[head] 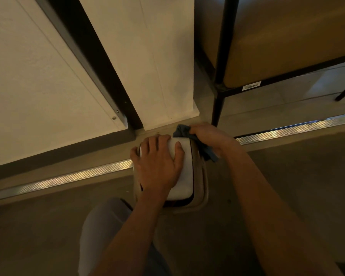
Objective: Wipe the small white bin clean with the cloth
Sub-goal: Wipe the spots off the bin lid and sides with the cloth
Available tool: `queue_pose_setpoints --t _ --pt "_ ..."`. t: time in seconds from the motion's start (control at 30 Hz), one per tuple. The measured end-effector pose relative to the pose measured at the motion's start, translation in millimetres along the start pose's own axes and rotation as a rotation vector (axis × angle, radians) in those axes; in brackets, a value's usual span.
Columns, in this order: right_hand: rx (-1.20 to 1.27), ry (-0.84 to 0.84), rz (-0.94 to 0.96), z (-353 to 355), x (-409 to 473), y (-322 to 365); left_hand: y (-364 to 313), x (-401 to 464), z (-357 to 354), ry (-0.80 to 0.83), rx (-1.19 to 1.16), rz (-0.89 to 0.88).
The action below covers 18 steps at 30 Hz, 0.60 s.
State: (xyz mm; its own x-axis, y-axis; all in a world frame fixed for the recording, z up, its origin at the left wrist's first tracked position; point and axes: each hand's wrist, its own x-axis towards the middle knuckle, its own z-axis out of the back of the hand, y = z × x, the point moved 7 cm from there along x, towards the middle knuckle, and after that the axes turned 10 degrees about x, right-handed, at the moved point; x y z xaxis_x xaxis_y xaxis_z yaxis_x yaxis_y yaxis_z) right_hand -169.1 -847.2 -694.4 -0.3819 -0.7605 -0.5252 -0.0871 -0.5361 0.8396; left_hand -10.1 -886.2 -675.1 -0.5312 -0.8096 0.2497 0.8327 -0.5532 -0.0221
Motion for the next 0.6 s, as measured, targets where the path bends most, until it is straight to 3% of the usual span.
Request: queue_pose_setpoints --t 0.17,0.3,0.37,0.43,0.6 --pt "-0.070 -0.013 0.227 -3.7 -33.0 -0.5 1.6 0.2 -0.6 -0.013 -0.018 0.004" --pt "-0.169 -0.247 0.551 -21.3 -81.3 -17.0 3.8 -0.4 -5.8 0.022 -0.014 -0.026" --pt "-0.138 -0.311 0.613 -27.2 -85.9 -27.7 4.2 -1.0 -7.1 0.024 -0.016 -0.031" --pt "-0.064 -0.296 0.561 -23.4 -74.0 -25.7 3.2 -0.7 -5.7 0.011 -0.021 -0.031" --pt "-0.067 -0.140 0.230 -9.1 -22.5 -6.9 1.7 0.2 -2.4 0.003 -0.019 -0.016"
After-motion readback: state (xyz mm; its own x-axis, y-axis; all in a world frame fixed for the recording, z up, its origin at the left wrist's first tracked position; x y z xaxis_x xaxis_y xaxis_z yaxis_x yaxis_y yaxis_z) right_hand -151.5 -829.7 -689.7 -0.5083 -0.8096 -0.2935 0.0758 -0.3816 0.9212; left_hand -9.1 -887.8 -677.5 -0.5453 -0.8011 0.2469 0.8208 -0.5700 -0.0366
